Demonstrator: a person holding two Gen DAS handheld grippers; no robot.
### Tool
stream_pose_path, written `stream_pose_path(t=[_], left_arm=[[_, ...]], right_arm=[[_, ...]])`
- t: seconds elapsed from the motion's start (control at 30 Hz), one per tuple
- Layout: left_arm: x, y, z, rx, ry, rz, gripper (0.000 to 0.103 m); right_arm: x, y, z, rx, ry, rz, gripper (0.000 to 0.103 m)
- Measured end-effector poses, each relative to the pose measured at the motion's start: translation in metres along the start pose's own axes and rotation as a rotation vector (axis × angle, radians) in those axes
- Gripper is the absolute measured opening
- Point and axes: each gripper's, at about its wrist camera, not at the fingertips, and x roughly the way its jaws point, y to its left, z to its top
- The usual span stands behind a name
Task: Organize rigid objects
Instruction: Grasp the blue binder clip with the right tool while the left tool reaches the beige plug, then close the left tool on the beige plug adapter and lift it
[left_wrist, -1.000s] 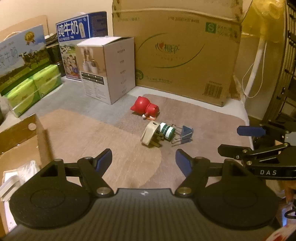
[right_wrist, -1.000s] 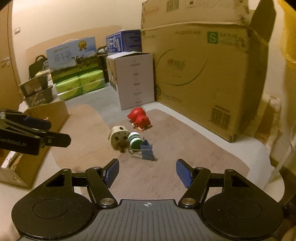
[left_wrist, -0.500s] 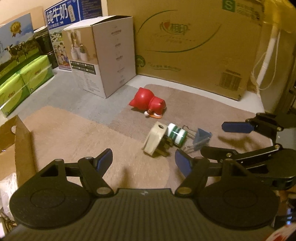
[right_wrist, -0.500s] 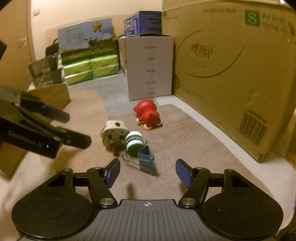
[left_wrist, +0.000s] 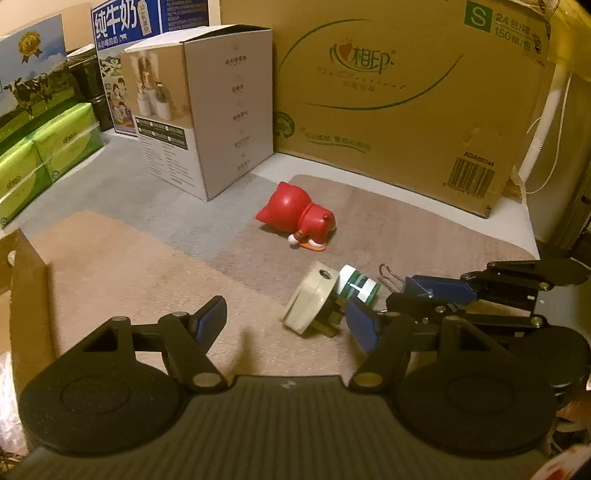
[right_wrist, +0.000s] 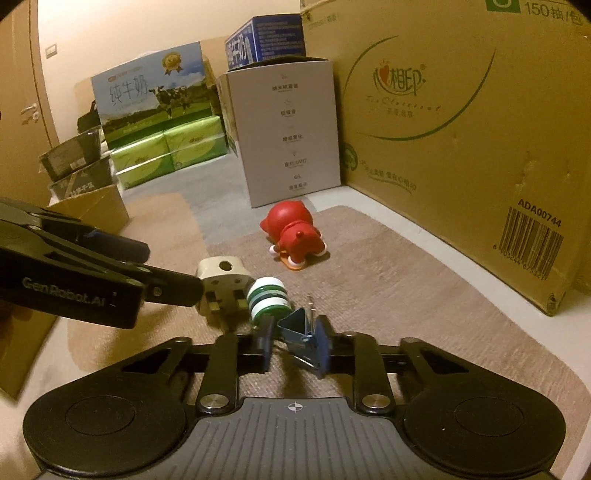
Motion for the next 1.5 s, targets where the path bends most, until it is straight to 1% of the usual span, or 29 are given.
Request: stream_pose_path(t=[0.2,0.3,0.4,0.5,0.57,0.63,0.73,0.83,1.0,1.2,1.5], left_arm=[[0.008,0.0,-0.001,-0.018,0.009,-0.02,0.065],[0.012,0.001,0.0,-0.037,0.012,-0.032,0.06],[0.017,0.002,0.001,-0.052,0.017,-0.036,0.057],[0.022,0.001,0.002,-0.047,0.022,-0.044,0.047],[0.025,-0.001,0.003,-0.03,0.022,-0.046,0.043],[0.027,-0.002,0.004,-0.016,0.018,-0.05,0.035],[0.031,-0.002,0.006,-0.009,0.015,-0.071,0.028],[0.03,-0.001,0.007,-0.018,0.019,-0.075,0.027],[0.02,0.0,0.0,-0.024,0.025,-0.057,0.026],[-0.001,0.0,-0.013,-0.046,0.035,-0.053,0.017],[-0.039,-0.004,-0.035,-0.069,0.032,-0.066,0.017]], right_arm=[[-0.011,0.0,0.001,0.0,-0.027,-0.035,0.021],[-0.016,-0.002,0.002,0.017,-0.042,-0.059,0.021],[-0.02,-0.005,0.003,0.035,-0.049,-0.076,0.021],[-0.022,-0.008,0.002,0.046,-0.054,-0.085,0.021],[-0.023,-0.009,0.002,0.052,-0.054,-0.09,0.021],[-0.023,-0.01,0.001,0.058,-0.053,-0.092,0.021],[-0.023,-0.013,0.0,0.068,-0.051,-0.093,0.021],[-0.025,-0.012,-0.001,0.075,-0.05,-0.096,0.021],[-0.03,-0.01,-0.002,0.091,-0.049,-0.095,0.021],[-0.042,-0.002,-0.004,0.127,-0.038,-0.093,0.02],[-0.073,0.014,-0.01,0.169,-0.035,-0.091,0.02]])
